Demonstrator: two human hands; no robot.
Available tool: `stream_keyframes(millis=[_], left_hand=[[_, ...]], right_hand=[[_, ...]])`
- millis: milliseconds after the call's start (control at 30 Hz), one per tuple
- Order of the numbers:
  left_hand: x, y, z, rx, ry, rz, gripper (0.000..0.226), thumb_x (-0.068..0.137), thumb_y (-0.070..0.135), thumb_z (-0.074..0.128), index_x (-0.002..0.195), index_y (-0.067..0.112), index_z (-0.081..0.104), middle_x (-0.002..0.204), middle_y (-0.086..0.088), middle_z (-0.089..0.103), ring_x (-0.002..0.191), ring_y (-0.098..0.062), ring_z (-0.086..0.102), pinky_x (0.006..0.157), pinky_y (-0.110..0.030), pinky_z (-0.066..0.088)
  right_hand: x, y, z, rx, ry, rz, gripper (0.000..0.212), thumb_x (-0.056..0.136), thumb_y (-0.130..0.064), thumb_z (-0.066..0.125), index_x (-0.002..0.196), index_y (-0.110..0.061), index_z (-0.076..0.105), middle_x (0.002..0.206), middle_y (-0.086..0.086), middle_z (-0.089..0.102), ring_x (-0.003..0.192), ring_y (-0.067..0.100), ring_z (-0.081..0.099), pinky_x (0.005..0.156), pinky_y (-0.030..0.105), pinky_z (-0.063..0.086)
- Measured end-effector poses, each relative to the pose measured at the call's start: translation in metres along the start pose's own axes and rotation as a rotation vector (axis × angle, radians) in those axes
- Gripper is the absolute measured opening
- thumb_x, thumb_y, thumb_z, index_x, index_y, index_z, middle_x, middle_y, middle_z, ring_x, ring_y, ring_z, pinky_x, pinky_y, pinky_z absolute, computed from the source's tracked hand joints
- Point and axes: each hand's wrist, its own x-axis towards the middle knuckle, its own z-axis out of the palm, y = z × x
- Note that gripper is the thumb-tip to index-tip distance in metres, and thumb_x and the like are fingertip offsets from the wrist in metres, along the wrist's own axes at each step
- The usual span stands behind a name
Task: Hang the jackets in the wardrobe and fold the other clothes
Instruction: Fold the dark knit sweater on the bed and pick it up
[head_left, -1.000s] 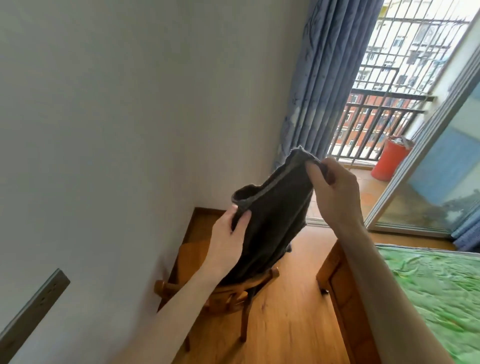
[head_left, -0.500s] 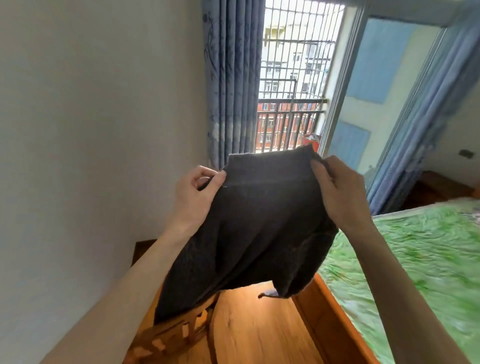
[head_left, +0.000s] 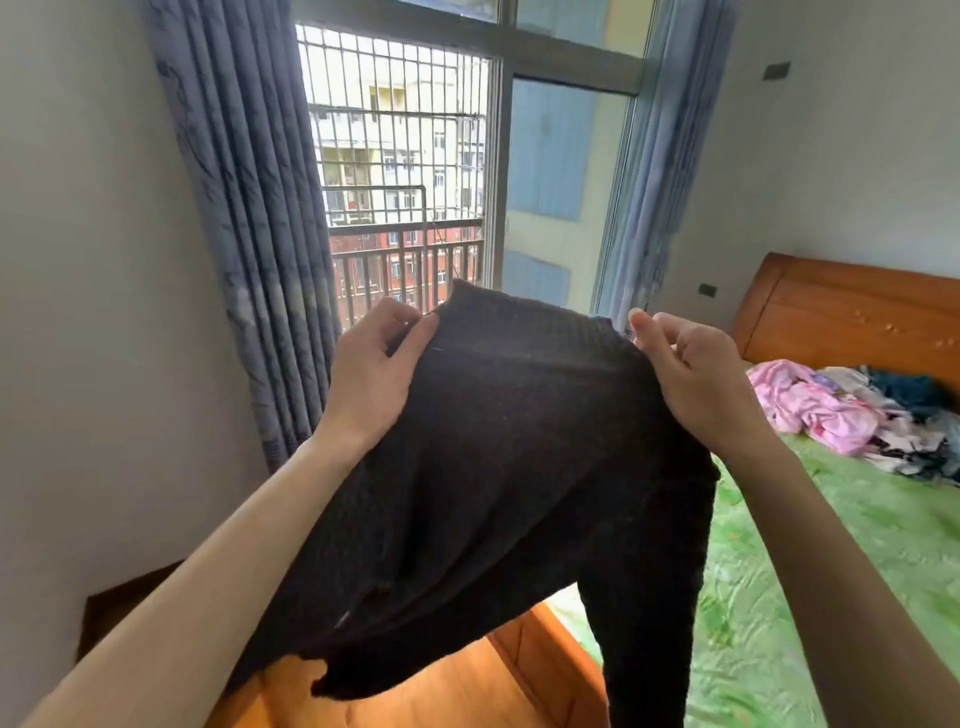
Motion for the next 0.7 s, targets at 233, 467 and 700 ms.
stream_keyframes(millis=[233,467,700], left_hand=[[0.027,0.025,0.105,0.02,-0.121,0.048,0.018,0.101,0.04,0.067,0.09,0.026,0.069,0.085,0.008,0.073,0.084,-0.014,0.07,0.077,-0.034,0.051],[0.022,0.024,0.202,0.001,-0.269,0.025,0.013,0.095,0.036,0.076,0.086,0.027,0.074,0.082,0.01,0.075,0.078,-0.006,0.07,0.082,-0.029,0.055],[0.036,0.01,0.284,0.3,-0.85,0.275,0.027,0.094,0.034,0.077,0.073,0.031,0.059,0.066,0.007,0.057,0.063,-0.013,0.053,0.064,-0.034,0.041]], right_hand=[[-0.008,0.084,-0.089,0.034,-0.318,0.128,0.036,0.078,-0.053,0.084,0.099,-0.028,0.069,0.084,-0.001,0.077,0.079,0.017,0.074,0.073,0.035,0.062],[-0.035,0.199,-0.143,-0.037,-0.232,0.27,0.007,0.096,-0.029,0.072,0.098,-0.022,0.07,0.089,-0.003,0.072,0.08,0.01,0.068,0.066,0.017,0.049],[-0.037,0.251,-0.192,-0.111,0.164,0.313,0.011,0.107,-0.026,0.057,0.096,-0.023,0.059,0.083,-0.007,0.061,0.067,-0.004,0.056,0.059,0.008,0.041]])
